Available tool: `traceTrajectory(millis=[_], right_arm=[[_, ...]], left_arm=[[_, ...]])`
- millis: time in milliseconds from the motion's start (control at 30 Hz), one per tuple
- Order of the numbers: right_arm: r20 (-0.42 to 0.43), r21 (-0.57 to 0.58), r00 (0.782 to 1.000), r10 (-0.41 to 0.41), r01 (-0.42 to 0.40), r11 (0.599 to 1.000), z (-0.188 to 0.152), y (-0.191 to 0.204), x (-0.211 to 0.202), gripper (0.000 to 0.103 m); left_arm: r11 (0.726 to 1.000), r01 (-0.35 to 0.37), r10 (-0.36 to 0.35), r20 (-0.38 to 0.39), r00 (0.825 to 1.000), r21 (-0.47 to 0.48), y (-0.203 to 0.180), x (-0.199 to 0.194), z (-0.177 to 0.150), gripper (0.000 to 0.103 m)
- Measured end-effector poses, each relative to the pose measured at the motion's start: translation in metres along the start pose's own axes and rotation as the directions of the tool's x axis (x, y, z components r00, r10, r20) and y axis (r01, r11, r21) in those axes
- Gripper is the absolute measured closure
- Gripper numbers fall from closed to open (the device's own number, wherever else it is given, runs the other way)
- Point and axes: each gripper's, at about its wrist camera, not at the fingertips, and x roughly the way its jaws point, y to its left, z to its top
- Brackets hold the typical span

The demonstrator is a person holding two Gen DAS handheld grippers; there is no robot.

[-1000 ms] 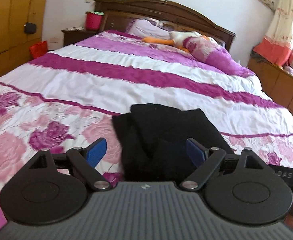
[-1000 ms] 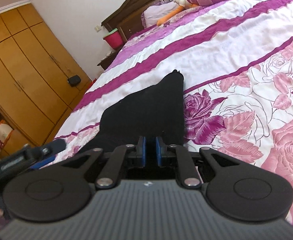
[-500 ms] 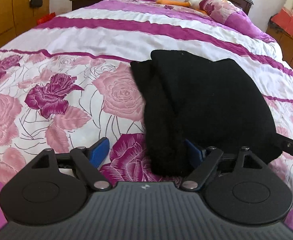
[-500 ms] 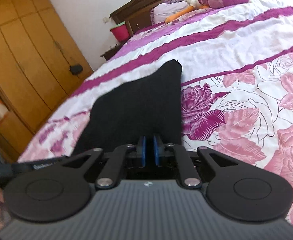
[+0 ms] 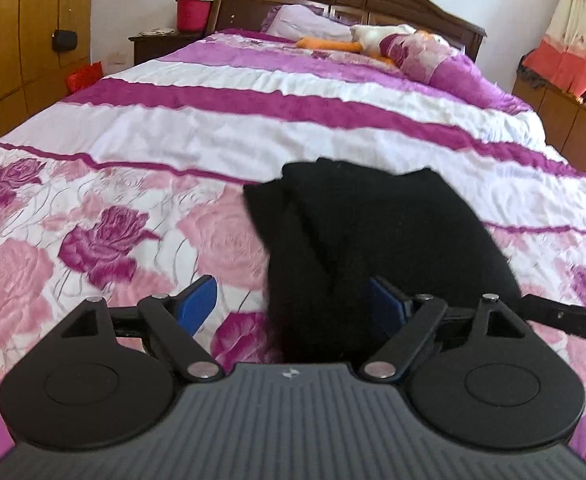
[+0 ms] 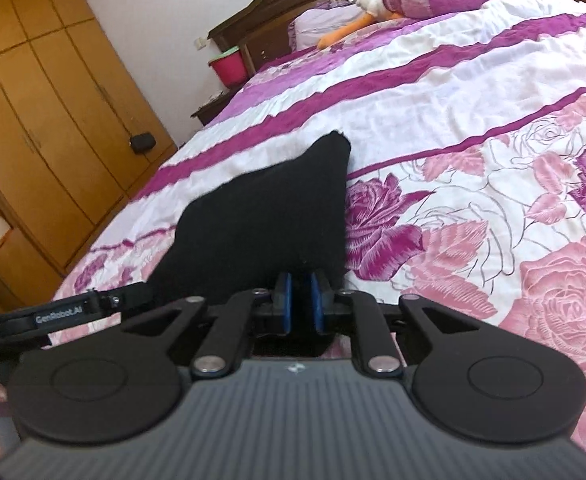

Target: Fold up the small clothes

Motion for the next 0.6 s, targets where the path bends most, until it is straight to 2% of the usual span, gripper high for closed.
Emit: traceTrajectory(millis=[33,67,133,333,433,600], right_arm=[[0.013,0.019,1.000,0.011,-0.011,1.000,0.002,-0.002,-0.001,0.051],[0.030,0.037,0.999,0.023,-0.024,0.999,0.004,-0.005,-0.001,0.033],[0.048,0.056,0.997,0.052,-0.054,0.997,0.008,-0.008,0.001,0.031],[-0.011,0.072,0.996,0.084,-0.083,0.994,0.022,-0.017,0.032,0.031],[-0.049,0.093,0.995,0.084,-0.079,0.993,0.023,-0.024,0.051,0.031],[-0.097,0.108,0.983,0.155,-0.145,0.984,0.022,-0.029,0.075,0.031]], left_arm=[[1.000,0.009,-0.009,0.002,1.000,-0.009,0.000,0.002,0.003,0.017],[1.000,0.013,-0.013,0.003,1.000,-0.018,0.001,0.004,0.005,0.017],[1.000,0.005,-0.005,-0.014,1.000,-0.021,0.000,0.012,0.008,0.017],[1.000,0.028,-0.028,-0.082,0.996,-0.004,-0.003,0.044,0.007,0.017],[0.999,0.043,-0.045,-0.095,0.994,-0.025,0.001,0.053,0.006,0.017],[0.996,0.052,-0.061,-0.121,0.991,-0.071,0.008,0.067,0.006,0.012]])
